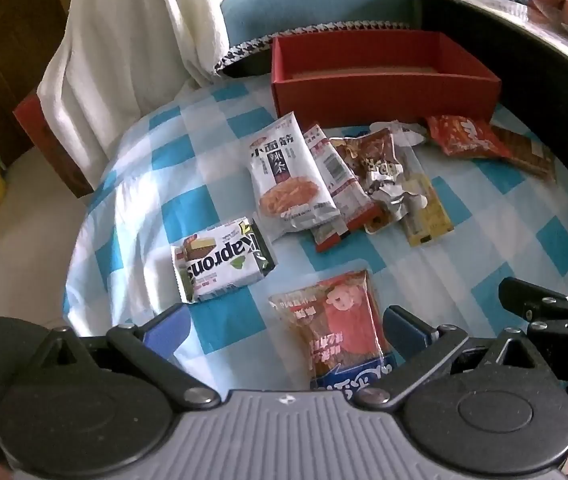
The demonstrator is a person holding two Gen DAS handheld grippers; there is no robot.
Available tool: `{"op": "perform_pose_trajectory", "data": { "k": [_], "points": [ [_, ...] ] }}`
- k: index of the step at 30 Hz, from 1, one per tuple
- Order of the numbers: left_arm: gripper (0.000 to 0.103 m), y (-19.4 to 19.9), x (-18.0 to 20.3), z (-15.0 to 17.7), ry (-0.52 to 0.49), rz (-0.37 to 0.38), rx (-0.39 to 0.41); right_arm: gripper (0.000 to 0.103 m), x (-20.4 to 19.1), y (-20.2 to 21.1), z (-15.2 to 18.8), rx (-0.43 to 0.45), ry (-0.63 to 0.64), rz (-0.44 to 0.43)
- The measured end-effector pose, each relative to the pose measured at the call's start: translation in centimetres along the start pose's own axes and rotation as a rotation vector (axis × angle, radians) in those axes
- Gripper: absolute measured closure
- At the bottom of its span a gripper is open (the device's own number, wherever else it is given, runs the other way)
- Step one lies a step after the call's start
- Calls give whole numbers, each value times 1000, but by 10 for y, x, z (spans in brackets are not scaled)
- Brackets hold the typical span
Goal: Organize snacks
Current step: 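Move both tools toward the snacks, left toward the red-and-blue bread bag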
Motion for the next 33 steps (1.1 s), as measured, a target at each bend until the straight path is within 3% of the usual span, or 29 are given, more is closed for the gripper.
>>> {"op": "perform_pose_trajectory", "data": {
  "k": [33],
  "points": [
    [5, -7, 2, 5, -8, -3, -35, 0, 0, -9, 3, -43, 1, -3]
  ]
}}
Point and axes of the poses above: each gripper's, at about its wrist camera, not at the fingertips, and y roughly against the way its jaws point, x to its right, z to its underside, the point moved 1 cm from there along -y, roughly the way its jaws point, and after that the axes turned 1 degree about -z, right-handed, at the moved point
